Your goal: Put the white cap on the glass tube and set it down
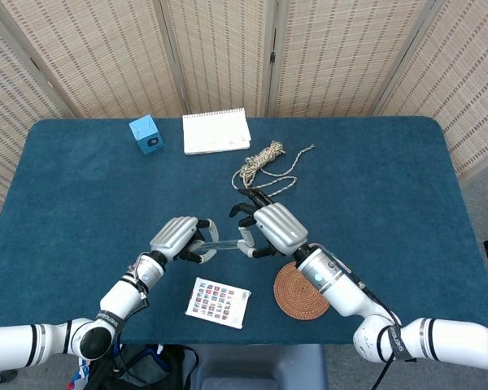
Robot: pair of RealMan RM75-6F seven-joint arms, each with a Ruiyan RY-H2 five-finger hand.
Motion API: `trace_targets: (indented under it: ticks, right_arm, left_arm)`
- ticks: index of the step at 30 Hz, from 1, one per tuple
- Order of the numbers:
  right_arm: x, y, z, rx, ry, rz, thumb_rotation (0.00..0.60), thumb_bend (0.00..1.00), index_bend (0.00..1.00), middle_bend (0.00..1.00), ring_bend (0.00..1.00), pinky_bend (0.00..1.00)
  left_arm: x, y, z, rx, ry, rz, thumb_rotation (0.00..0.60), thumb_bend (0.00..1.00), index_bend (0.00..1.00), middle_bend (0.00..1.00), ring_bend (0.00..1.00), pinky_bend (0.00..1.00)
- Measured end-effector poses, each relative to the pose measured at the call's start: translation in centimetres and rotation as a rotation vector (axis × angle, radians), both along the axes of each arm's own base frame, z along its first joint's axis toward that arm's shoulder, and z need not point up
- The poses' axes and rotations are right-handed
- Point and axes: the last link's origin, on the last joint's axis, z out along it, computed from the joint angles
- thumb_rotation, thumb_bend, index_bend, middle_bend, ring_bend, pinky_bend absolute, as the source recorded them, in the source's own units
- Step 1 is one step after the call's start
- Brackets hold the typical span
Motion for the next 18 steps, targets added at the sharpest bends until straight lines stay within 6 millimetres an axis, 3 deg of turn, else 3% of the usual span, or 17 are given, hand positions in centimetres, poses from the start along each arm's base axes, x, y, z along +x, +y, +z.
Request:
trace_targets:
  ticks: [6,18]
  right_arm:
    - [-0.3,-0.1,0.2,-0.003,-0.002,-0.012,0.600,0.28,0.58,0.24,0.00,0.00]
    - [-2.4,-0.3,2.4,-0.064,-0.008,-0.062,0.600,0.27,0.57,0.24,0.00,0.00]
  left_arm:
    - [-0.4,0.1,0.0,0.009,0.026,-0.005,0.600,0.41,0.54,0.97,0.99,1.00]
    - [-3.0,1.2,-0.7,0.101,0.229,-0.046,0.600,0.41,0.54,0.97,0.99,1.00]
